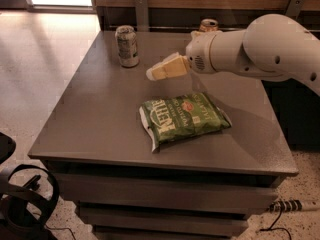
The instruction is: Pick 7up can
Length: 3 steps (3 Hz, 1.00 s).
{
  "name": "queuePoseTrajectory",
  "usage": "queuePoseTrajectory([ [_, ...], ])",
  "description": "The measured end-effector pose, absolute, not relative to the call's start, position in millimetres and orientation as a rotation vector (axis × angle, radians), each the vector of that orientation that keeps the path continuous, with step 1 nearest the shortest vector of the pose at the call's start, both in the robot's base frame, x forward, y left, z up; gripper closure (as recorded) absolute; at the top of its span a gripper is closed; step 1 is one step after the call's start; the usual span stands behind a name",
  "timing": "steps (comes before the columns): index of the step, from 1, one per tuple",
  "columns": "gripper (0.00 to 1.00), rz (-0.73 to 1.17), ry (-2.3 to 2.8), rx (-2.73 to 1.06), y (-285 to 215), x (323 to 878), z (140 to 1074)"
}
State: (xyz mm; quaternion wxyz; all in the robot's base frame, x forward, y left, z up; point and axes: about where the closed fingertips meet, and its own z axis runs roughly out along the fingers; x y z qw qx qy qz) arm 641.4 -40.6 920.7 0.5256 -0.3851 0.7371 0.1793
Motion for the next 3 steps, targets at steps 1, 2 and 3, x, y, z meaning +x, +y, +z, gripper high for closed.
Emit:
queuePoseTrajectory([
  [1, 0.0, 0.44, 1.723, -0.925, -17.9, 682.5, 906.4],
  [2, 0.0, 0.469, 1.671, -0.925, 0.9, 712.5, 898.2],
  [3, 0.0, 0.498, 1.621, -0.923, 16.6, 733.9, 894.6],
])
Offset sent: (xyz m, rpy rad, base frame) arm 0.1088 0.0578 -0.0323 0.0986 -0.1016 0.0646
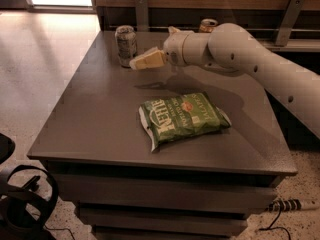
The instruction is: Pick 7up can
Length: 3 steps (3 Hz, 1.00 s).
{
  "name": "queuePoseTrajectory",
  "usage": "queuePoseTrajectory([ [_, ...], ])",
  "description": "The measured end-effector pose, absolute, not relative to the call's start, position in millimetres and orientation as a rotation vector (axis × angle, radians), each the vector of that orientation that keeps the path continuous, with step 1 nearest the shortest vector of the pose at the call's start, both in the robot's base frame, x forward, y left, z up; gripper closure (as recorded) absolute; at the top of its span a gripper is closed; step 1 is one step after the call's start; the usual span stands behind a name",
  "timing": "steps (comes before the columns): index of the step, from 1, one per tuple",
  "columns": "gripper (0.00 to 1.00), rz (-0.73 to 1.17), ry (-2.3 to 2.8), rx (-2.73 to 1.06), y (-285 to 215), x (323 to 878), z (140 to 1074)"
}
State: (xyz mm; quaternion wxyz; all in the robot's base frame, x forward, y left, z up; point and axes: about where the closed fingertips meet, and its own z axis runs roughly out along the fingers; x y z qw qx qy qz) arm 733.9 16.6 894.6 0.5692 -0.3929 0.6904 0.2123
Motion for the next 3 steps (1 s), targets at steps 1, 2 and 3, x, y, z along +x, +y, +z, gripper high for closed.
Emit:
queuePoseTrajectory([
  [1, 0.0, 0.544, 1.581, -0.922, 32.9, 753.2, 892.6],
  [2, 0.0, 0.601, 1.569, -0.924, 50.1, 767.9, 892.1],
  [3, 0.0, 0.66, 1.564, -0.914, 63.2, 774.8, 890.9],
])
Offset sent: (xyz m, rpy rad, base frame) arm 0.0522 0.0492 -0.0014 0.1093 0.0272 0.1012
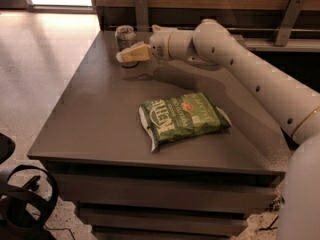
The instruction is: Pick 7up can
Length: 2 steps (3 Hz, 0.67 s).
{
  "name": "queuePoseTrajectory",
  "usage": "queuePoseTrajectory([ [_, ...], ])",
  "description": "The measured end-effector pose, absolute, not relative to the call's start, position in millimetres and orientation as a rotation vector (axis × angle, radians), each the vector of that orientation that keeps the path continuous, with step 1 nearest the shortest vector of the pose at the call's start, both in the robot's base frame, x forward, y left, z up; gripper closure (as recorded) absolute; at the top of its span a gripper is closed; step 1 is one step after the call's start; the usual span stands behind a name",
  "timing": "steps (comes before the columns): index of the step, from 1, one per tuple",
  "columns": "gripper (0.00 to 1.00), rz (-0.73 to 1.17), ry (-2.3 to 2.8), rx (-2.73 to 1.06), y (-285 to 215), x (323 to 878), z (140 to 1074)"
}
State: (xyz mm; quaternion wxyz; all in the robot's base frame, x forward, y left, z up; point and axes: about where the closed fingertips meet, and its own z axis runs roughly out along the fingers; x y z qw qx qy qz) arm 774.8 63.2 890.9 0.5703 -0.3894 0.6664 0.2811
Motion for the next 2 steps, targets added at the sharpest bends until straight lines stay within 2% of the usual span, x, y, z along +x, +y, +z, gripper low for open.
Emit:
queuePoseTrajectory([
  [2, 0.0, 0.768, 1.546, -0.864, 88.5, 778.6, 879.6],
])
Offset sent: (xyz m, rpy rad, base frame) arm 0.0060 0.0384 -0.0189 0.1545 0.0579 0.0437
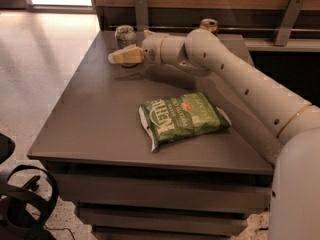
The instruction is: Pick 7up can
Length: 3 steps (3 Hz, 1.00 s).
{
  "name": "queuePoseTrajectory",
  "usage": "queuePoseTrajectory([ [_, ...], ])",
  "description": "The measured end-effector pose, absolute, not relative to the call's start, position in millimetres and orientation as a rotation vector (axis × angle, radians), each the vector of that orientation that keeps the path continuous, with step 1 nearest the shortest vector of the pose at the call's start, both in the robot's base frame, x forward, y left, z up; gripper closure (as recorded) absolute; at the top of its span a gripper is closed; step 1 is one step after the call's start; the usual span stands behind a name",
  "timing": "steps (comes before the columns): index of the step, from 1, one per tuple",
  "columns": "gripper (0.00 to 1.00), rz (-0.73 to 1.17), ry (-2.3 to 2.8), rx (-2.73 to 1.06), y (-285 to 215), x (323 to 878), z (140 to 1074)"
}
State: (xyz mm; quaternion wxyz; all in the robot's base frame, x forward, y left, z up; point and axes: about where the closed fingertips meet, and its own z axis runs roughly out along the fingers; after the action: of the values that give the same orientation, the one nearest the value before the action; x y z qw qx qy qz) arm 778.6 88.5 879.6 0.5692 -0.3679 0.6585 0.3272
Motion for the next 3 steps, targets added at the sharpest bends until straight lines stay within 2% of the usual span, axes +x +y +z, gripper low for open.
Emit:
queuePoseTrajectory([
  [1, 0.18, 0.771, 1.546, -0.868, 91.4, 777.7, 879.5],
  [3, 0.65, 0.779, 1.544, -0.874, 97.4, 776.4, 878.6],
])
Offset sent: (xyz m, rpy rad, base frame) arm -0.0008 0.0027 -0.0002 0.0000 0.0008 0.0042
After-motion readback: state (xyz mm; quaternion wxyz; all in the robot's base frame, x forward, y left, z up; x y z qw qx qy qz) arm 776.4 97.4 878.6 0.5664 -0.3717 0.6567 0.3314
